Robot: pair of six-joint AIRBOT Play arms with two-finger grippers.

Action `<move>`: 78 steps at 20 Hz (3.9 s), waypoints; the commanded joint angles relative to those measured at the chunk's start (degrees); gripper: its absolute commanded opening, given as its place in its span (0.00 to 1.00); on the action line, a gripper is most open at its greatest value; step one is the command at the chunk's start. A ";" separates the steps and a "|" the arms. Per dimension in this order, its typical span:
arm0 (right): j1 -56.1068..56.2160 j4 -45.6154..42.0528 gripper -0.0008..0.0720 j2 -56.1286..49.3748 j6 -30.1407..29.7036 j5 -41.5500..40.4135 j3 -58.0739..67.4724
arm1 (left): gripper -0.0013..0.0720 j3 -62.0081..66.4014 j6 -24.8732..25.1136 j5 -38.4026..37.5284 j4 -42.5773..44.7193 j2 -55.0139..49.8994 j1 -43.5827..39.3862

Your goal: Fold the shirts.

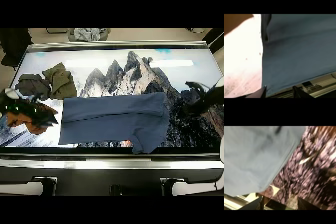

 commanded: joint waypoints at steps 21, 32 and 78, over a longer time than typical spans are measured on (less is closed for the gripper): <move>-0.94 21.33 0.74 19.32 -9.35 -24.59 -49.13 | 0.05 -24.90 2.08 18.10 -3.54 9.49 0.85; -0.96 22.88 0.07 19.37 -11.10 -28.17 -52.15 | 0.05 -24.39 4.39 18.86 -3.56 9.64 0.85; -0.20 28.28 0.98 -25.57 3.76 -15.63 11.72 | 0.67 32.44 -4.92 10.84 -10.58 0.20 -15.89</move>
